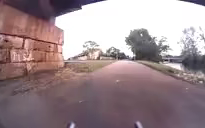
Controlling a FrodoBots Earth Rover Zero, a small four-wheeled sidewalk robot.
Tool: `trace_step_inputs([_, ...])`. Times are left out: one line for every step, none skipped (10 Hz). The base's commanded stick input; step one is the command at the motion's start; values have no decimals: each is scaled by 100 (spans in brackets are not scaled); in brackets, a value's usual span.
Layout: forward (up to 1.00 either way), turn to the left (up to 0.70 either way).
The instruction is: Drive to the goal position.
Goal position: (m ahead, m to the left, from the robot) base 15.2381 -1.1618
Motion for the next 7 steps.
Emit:
trace_step_inputs([100,0])
trace_step_inputs([100,0])
trace_step_inputs([100,0])
trace_step_inputs([100,0])
trace_step_inputs([100,0])
trace_step_inputs([100,0])
trace_step_inputs([100,0])
